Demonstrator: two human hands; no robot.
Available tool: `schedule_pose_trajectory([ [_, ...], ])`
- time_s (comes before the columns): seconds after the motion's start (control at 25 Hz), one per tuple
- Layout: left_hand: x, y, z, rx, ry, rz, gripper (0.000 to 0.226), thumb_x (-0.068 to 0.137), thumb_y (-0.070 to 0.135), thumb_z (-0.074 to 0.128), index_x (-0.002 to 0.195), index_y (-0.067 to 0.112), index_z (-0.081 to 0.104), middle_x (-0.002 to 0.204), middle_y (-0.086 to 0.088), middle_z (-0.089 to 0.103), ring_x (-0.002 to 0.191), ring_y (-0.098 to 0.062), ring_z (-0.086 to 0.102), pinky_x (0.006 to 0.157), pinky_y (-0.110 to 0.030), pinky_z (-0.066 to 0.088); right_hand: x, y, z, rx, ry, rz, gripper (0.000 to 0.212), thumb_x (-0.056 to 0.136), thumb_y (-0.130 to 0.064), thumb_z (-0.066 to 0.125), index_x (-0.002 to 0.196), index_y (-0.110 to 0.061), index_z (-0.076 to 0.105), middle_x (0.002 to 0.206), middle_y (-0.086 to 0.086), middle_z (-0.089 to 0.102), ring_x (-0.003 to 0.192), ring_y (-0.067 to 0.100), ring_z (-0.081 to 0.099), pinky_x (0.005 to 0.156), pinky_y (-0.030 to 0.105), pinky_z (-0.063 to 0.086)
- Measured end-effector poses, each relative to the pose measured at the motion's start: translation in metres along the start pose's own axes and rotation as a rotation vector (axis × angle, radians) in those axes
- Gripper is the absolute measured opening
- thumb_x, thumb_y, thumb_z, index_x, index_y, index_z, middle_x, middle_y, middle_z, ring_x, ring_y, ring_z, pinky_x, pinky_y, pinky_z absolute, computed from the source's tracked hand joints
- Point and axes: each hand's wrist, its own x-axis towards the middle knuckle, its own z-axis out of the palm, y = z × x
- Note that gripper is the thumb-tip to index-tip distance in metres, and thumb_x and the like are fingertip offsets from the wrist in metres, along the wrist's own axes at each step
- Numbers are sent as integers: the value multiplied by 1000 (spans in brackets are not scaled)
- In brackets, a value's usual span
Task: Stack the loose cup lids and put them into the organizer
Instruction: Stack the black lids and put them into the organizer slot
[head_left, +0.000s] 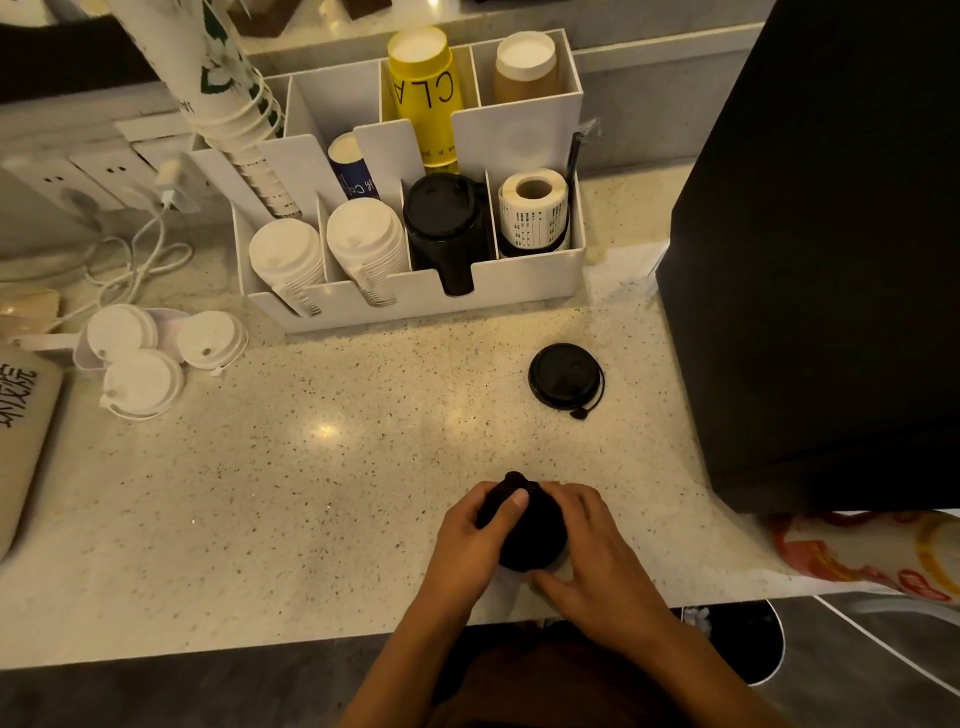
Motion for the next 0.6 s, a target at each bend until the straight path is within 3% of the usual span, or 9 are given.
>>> schedule_pose_trajectory([
  [0.12,-6,4,-3,-110,-4,-62,22,87,39,70,98,21,77,99,-6,78,99,-20,74,83,-30,59,4,-8,-8,169,38,63,63,79,-61,64,134,-43,38,127,-22,44,116,-5,49,90,14,48],
  [0.24,-14,4,-1,-181,-76,-91,30,85,39,72,101,13,76,100,-14,77,97,-26,74,85,-38,59,13,-18,-10,311,142,149,30,89,-67,41,101,-42,55,92,-18,64,88,3,65,72,22,55],
  [0.36,-18,7,8,-163,-33,-86,37,76,44,76,90,10,74,90,-13,76,87,-25,74,77,-33,59,19,-28,-2,308,228,249,46,89,-71,30,77,-34,56,71,-10,66,63,9,66,57,32,56],
  [0.48,-15,14,12,-104,86,-84,39,75,51,81,68,14,69,71,-11,73,67,-16,72,62,-23,56,20,-32,7,220,295,250,56,92,-72,25,82,-32,64,64,-8,68,61,5,67,55,31,57],
  [0.6,-15,18,11,-9,209,-17,45,81,53,75,52,24,57,51,5,59,49,-5,58,49,-16,47,24,-38,13,237,297,200,54,94,-66,27,81,-32,66,63,-9,68,58,5,67,51,26,54],
])
